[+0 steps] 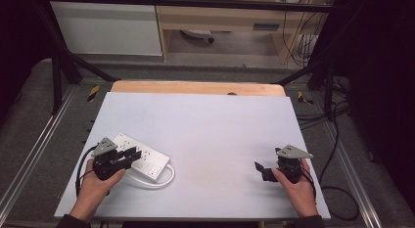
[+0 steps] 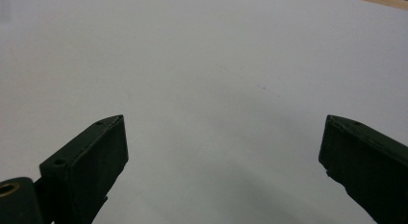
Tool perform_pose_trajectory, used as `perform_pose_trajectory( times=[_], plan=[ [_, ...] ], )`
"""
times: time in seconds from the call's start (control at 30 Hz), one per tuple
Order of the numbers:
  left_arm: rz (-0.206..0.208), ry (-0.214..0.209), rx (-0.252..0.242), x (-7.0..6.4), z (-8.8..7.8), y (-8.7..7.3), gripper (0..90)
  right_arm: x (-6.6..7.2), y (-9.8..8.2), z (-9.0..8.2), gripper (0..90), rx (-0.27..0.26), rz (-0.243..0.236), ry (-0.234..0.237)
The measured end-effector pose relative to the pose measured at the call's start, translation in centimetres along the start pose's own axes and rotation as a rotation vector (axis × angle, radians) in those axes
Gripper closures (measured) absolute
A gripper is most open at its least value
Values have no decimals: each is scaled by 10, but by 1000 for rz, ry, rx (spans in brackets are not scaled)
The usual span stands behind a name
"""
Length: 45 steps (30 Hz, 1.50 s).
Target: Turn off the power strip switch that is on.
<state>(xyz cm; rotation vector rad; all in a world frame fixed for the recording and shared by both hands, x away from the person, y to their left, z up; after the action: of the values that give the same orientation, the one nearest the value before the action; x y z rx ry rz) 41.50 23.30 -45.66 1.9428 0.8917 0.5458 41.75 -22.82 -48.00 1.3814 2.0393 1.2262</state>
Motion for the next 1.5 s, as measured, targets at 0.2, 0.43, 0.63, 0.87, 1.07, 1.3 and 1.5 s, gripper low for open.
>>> perform_pose_trajectory(
  times=[0.2,0.43,0.63,0.87,1.07,1.3,1.5],
  plan=[
    [-9,6,-17,0,-1,3,593,-1,0,0,36,-1,-4,1],
    [-31,5,-41,-1,-3,8,436,0,0,0,36,1,-4,1],
    [-29,4,-75,-4,-5,14,277,0,0,0,36,1,-5,1],
    [-44,11,-100,-5,-13,20,103,0,0,0,36,0,-6,1],
    [-48,23,-124,-4,-26,21,87,0,0,0,36,0,-7,0],
    [-41,43,-144,-1,-42,16,87,0,0,0,36,0,-6,-1],
    [-54,64,-150,6,-55,4,87,-1,0,0,36,1,-3,-1]
  ],
)
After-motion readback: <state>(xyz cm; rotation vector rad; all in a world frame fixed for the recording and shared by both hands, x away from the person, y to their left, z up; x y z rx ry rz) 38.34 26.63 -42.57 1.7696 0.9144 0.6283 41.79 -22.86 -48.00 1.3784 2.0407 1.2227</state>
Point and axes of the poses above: each handheld gripper's, and its own axes: z roughly forward along the jaws, y roughly out of its top, x roughly to its left, the point moved 8 cm from there along z, roughly forward along the jaws, and after that the axes turned 11 degrees about z, right-handed, at the moved point
